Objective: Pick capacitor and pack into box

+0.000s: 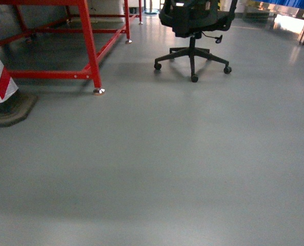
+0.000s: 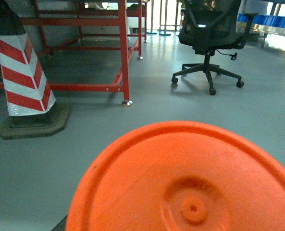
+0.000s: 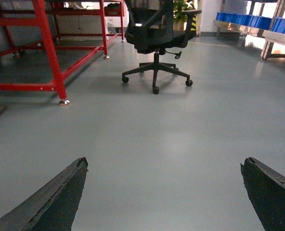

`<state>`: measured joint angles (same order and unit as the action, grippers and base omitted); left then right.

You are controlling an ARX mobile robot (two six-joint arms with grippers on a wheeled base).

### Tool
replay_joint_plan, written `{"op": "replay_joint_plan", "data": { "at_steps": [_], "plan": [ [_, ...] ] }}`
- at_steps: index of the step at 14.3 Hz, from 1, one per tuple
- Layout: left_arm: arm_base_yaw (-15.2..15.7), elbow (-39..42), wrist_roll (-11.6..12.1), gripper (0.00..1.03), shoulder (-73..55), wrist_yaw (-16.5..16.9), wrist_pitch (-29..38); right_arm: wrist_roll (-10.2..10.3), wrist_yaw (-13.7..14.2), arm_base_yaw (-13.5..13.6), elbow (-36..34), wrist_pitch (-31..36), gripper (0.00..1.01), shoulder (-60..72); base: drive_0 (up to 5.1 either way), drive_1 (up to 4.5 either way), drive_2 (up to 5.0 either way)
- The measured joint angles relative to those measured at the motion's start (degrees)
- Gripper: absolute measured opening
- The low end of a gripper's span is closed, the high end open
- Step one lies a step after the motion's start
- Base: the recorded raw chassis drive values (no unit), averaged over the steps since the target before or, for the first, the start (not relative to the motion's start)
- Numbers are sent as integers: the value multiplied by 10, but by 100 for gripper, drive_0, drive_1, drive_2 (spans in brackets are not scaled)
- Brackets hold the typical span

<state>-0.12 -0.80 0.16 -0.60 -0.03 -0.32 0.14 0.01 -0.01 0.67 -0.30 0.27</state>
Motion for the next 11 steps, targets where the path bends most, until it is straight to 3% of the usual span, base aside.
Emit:
{"op": "replay_joint_plan", "data": {
  "at_steps": [11],
  "plan": [
    [0, 0, 0, 42, 0, 0, 0, 0, 0, 0, 0, 2, 98, 0, -502, 234, 234]
  ]
}}
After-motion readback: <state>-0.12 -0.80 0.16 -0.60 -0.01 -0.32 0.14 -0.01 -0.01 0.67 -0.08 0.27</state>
